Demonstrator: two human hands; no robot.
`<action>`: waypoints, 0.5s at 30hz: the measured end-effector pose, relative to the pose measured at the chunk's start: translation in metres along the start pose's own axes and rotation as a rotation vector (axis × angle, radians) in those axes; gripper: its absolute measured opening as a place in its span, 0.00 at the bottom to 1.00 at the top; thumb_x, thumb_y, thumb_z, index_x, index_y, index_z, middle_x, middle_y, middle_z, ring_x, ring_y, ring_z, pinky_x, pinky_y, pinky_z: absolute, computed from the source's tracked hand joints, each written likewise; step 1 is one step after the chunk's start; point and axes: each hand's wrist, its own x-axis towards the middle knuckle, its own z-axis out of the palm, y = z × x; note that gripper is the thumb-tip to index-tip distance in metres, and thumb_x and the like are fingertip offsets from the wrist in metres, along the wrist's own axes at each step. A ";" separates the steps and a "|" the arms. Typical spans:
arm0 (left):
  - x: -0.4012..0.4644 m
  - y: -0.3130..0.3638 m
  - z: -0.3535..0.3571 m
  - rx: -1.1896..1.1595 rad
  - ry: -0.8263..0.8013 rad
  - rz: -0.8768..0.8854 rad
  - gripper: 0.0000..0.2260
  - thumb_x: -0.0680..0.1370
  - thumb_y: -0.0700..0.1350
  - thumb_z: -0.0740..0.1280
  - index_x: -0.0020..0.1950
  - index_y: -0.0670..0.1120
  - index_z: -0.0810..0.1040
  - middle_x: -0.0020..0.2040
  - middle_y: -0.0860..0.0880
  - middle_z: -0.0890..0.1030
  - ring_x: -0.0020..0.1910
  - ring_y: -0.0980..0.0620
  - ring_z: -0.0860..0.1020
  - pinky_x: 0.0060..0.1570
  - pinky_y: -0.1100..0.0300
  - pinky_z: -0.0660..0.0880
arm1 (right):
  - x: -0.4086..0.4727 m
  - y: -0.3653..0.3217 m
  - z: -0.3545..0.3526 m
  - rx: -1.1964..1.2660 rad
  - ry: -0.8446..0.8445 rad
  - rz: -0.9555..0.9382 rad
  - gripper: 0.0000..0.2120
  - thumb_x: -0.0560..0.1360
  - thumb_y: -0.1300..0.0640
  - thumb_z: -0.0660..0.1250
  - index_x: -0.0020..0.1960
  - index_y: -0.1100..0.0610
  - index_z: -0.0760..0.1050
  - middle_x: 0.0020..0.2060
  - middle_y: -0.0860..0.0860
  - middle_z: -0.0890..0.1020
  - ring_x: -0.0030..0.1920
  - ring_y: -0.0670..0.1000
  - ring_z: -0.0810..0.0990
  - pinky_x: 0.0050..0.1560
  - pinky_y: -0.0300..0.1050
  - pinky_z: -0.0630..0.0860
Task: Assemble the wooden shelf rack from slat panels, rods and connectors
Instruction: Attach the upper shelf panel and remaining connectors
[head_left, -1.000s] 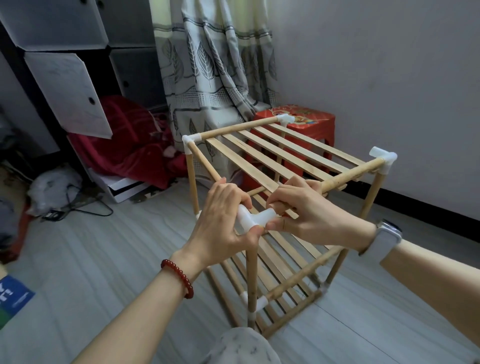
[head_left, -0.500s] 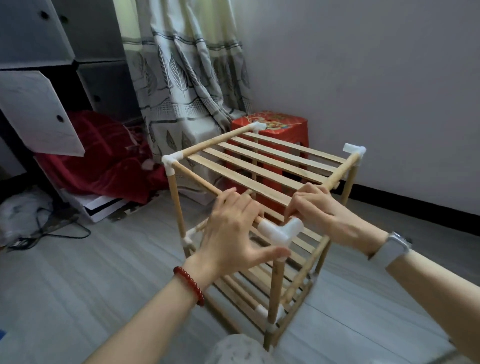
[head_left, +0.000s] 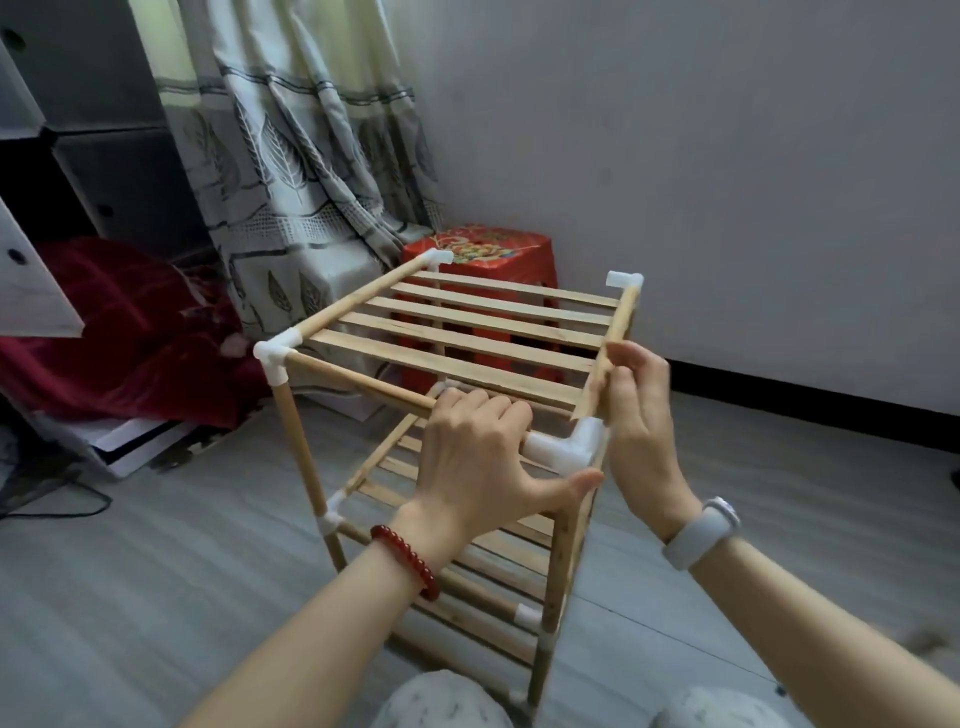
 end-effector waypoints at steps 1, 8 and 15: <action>0.007 -0.004 0.000 -0.013 -0.086 0.058 0.26 0.68 0.73 0.58 0.29 0.50 0.64 0.26 0.56 0.64 0.25 0.56 0.62 0.34 0.62 0.62 | -0.006 0.003 -0.005 0.068 0.060 0.133 0.09 0.82 0.53 0.52 0.60 0.50 0.66 0.59 0.54 0.71 0.53 0.45 0.74 0.51 0.36 0.73; 0.045 -0.014 0.005 -0.290 -0.515 0.134 0.19 0.71 0.68 0.58 0.41 0.54 0.75 0.35 0.58 0.75 0.33 0.62 0.73 0.35 0.67 0.66 | -0.007 -0.002 -0.015 0.406 -0.239 0.630 0.20 0.78 0.43 0.57 0.55 0.59 0.74 0.35 0.53 0.83 0.29 0.48 0.78 0.28 0.40 0.74; 0.070 -0.038 0.018 -0.117 -0.649 0.005 0.19 0.78 0.64 0.54 0.48 0.53 0.77 0.38 0.56 0.77 0.38 0.56 0.75 0.38 0.61 0.71 | 0.040 0.002 -0.040 0.150 -0.055 0.608 0.08 0.77 0.60 0.59 0.39 0.60 0.70 0.19 0.50 0.70 0.19 0.48 0.66 0.24 0.39 0.63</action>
